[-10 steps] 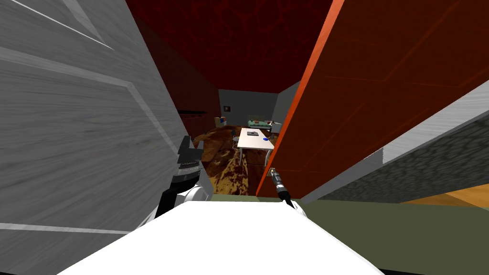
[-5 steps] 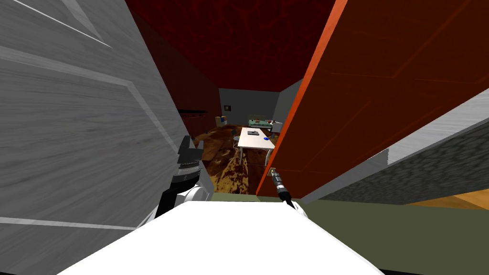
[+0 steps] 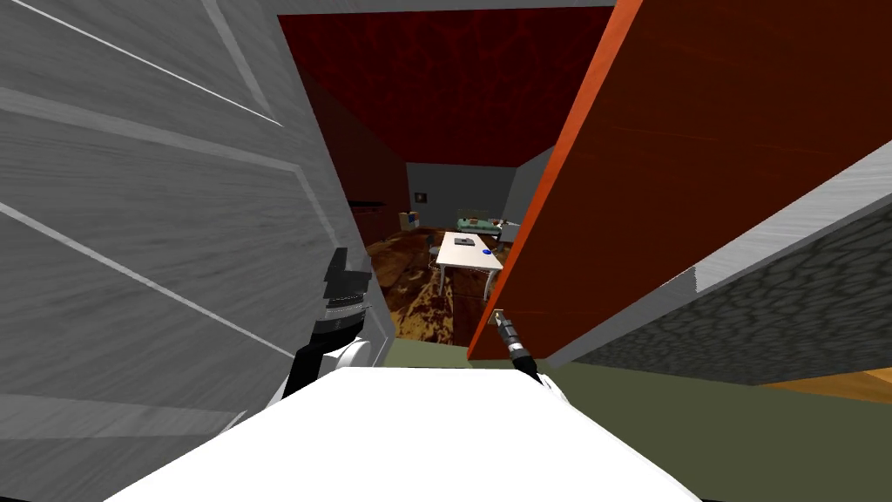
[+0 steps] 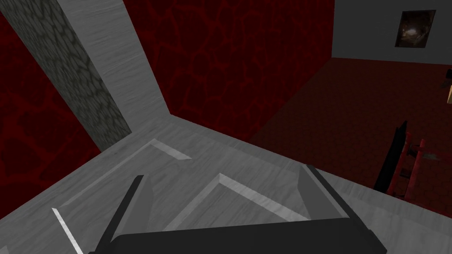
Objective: Pull the door open
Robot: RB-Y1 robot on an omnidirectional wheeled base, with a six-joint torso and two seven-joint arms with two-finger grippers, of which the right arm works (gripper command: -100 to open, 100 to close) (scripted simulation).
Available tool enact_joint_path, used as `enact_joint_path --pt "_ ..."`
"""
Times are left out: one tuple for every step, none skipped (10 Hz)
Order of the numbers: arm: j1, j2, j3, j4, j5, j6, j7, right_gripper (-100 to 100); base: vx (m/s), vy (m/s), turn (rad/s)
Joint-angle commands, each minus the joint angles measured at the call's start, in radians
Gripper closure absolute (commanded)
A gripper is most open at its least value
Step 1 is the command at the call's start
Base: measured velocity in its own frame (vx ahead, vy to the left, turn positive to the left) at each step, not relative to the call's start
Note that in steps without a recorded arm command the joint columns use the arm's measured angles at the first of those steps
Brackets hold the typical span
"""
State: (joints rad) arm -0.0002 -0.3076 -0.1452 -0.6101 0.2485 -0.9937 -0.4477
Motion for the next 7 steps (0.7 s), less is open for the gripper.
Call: enact_joint_path --pt "0.021 -0.017 0.006 -0.01 0.012 -0.022 -0.023 100 -0.202 -0.049 0.077" --pt "0.033 -0.029 0.014 -0.012 0.023 -0.042 -0.04 100 -0.204 -0.049 0.099" --pt "0.041 -0.036 0.018 -0.013 0.03 -0.055 -0.05 100 -0.199 -0.086 0.077" --pt "0.039 -0.026 0.017 -0.011 0.026 -0.048 -0.04 100 -0.093 -0.039 0.019" --pt "0.059 -0.036 0.02 -0.009 0.039 -0.077 -0.055 100 -0.124 -0.046 0.131" --pt "0.063 -0.04 0.02 -0.008 0.043 -0.086 -0.058 100 -0.178 -0.078 0.135" --pt "0.073 -0.048 0.02 -0.005 0.05 -0.106 -0.067 100 -0.177 -0.076 0.116"
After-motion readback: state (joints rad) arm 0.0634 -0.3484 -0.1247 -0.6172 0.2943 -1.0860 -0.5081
